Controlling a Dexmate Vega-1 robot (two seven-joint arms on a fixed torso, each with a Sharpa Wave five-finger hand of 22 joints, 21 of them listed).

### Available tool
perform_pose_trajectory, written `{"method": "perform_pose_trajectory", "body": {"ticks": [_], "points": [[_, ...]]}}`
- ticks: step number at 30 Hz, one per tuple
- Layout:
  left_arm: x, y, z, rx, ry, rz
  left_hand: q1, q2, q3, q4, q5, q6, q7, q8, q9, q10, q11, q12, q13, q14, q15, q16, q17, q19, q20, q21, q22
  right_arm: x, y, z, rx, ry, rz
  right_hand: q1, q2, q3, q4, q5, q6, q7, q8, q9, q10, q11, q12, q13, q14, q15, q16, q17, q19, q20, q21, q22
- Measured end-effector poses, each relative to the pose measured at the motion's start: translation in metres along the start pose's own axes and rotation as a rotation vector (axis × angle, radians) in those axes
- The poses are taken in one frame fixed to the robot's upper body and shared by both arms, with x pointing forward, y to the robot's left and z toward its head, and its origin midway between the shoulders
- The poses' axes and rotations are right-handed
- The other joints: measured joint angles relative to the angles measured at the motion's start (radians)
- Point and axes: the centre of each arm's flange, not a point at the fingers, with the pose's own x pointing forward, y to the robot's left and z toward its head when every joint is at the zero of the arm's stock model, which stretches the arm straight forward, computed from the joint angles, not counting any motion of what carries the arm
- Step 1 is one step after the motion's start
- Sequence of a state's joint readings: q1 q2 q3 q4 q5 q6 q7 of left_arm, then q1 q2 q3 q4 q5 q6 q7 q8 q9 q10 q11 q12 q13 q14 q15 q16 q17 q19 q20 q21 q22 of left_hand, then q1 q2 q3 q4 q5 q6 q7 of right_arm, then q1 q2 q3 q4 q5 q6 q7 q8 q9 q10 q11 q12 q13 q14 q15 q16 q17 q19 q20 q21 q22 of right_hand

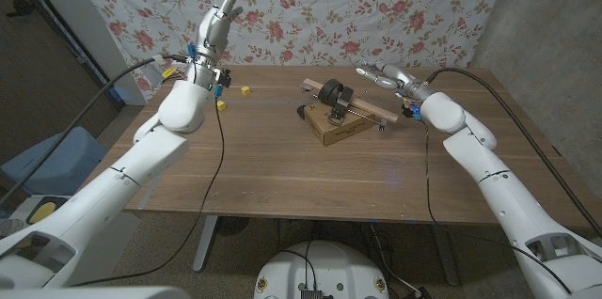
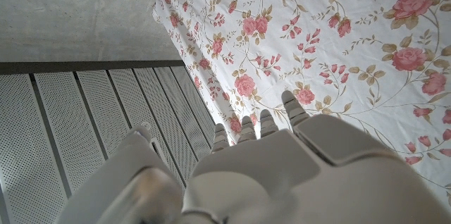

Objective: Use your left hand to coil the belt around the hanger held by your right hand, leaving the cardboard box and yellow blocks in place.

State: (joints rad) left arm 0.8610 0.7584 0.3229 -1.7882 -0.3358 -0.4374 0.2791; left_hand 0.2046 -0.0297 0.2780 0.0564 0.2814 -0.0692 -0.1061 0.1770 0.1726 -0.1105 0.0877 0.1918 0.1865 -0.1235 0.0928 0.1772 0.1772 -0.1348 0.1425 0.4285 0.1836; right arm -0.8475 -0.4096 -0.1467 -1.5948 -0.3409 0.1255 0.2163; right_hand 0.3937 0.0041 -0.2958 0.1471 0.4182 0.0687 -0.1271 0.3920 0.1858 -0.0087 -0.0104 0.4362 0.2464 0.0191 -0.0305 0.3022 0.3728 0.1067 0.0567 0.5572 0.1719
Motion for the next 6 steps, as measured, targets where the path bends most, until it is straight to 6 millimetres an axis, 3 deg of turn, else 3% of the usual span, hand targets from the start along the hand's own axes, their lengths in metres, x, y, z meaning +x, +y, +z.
{"method": "perform_pose_trajectory", "body": {"ticks": [2,6], "points": [[-0.0023,0.0001,-0.0019,-0.007,0.009,-0.001,0.000,0.000,0.000,0.000,0.000,-0.003,0.003,0.000,0.000,-0.002,0.002,0.000,0.000,0.000,0.000,0.000,0.000,-0.009,-0.002,0.000,0.000,-0.0009,-0.0014,0.0009,0.040,-0.011,-0.027,0.008,0.011,0.002,-0.002,0.004,0.020,-0.001,-0.008,-0.002,0.012,-0.004,-0.013,-0.015,-0.006,-0.004,-0.014,-0.021,-0.042,-0.001,-0.027,0.000],[-0.0079,0.0004,-0.0065,-0.019,0.029,0.002,0.000,0.000,0.000,0.000,0.000,-0.005,0.005,0.000,0.000,-0.002,0.002,0.000,0.000,-0.005,0.006,0.000,0.000,-0.011,0.000,0.000,0.000,-0.0030,-0.0057,0.0026,0.138,-0.040,-0.105,0.008,0.031,-0.001,-0.005,0.004,0.068,-0.015,-0.031,-0.005,0.044,-0.029,-0.050,-0.049,-0.042,-0.002,-0.059,-0.085,-0.175,0.022,-0.120,0.000]]}}
